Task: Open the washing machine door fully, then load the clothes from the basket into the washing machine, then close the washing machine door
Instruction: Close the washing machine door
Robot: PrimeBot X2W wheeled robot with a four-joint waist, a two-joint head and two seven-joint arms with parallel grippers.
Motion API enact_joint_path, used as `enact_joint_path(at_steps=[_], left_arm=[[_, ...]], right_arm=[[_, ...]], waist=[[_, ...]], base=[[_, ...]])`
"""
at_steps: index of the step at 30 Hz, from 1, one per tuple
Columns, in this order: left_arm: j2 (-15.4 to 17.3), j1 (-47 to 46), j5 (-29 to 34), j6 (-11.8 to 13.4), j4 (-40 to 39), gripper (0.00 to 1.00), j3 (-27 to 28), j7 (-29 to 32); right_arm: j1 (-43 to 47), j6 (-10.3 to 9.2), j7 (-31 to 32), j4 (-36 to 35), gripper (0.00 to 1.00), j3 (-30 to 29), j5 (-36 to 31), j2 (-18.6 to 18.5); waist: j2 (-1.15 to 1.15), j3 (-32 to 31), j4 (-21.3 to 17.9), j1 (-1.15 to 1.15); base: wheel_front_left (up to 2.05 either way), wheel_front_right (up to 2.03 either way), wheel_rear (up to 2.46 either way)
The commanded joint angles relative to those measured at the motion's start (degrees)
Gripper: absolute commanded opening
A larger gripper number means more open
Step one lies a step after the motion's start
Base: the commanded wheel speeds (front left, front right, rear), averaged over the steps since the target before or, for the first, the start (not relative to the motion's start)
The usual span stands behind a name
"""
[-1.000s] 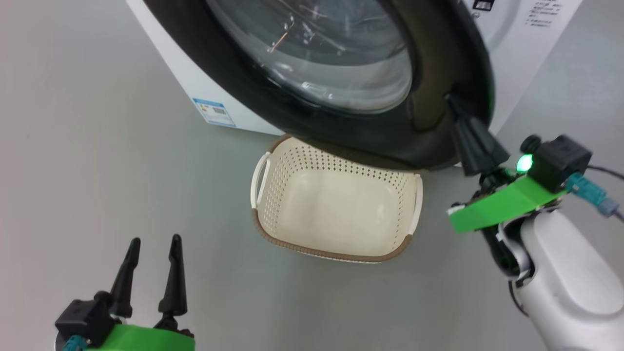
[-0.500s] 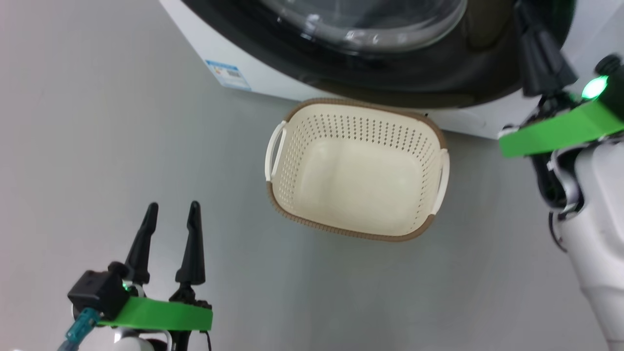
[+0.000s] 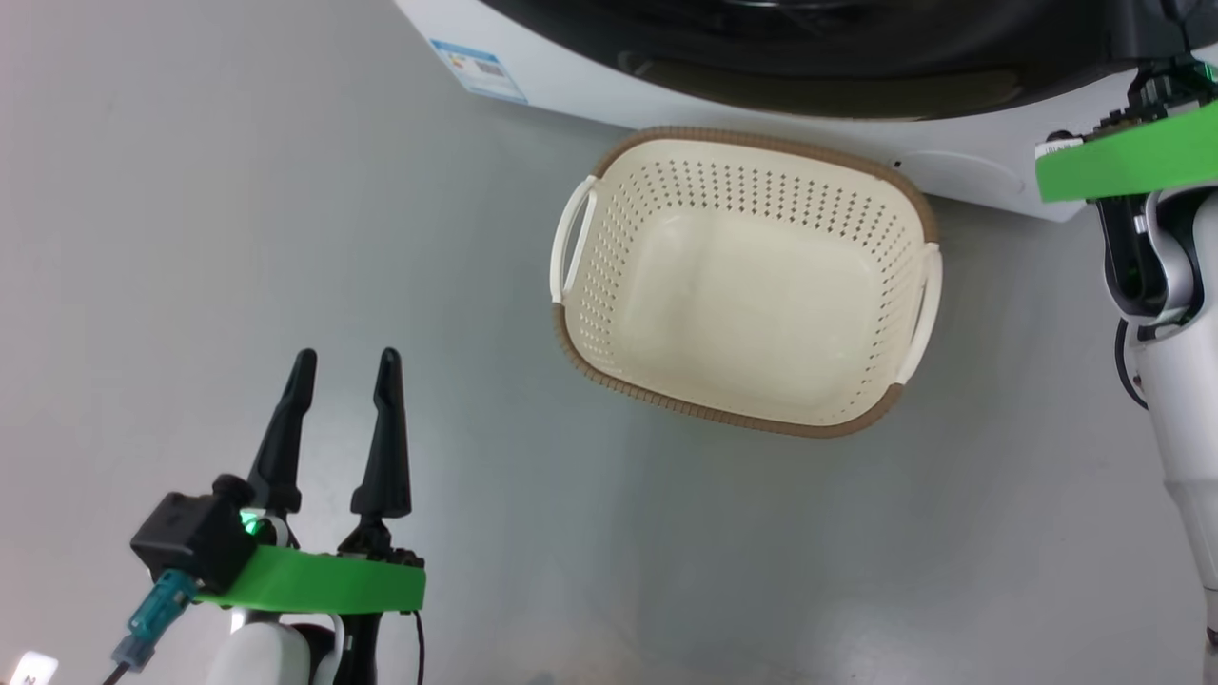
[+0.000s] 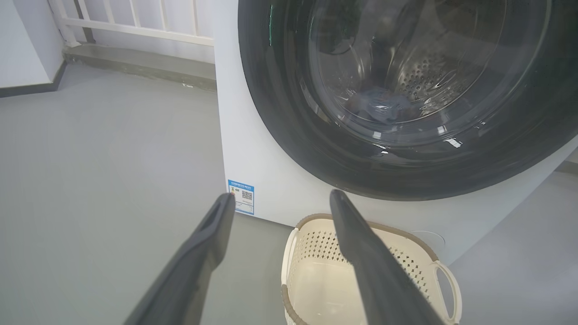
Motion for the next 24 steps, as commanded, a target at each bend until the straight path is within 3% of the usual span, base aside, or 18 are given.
enact_joint_path(at_steps=[1,8,24], left_arm=[[0.90,-0.80,-0.64,0.04,-1.55,1.00,1.62,-0.37],[0.89,-1.50,-1.37,0.04,-0.83,1.00,1.60,-0.37],[1.69,0.61,0.87,0.04,1.46,1.00,3.69,-0.37]], right_arm=[[-2.18,-0.52,-0.26,-0.89,0.00,-1.34,-0.61,0.02],[-2.79,-0.52,-0.26,-0.92,0.00,-0.75,-1.28,0.60],[6.86,-0.52,-0.26,-0.30,0.00,3.20,0.69,3.29]], waist=[[0.00,0.99,0.72,0.00],[0.00,1.05,0.49,0.00],[0.00,-6.90,-3.38,0.00]], base=[[0.00,0.00,0.00],[0.00,0.00,0.00],[0.00,0.00,0.00]])
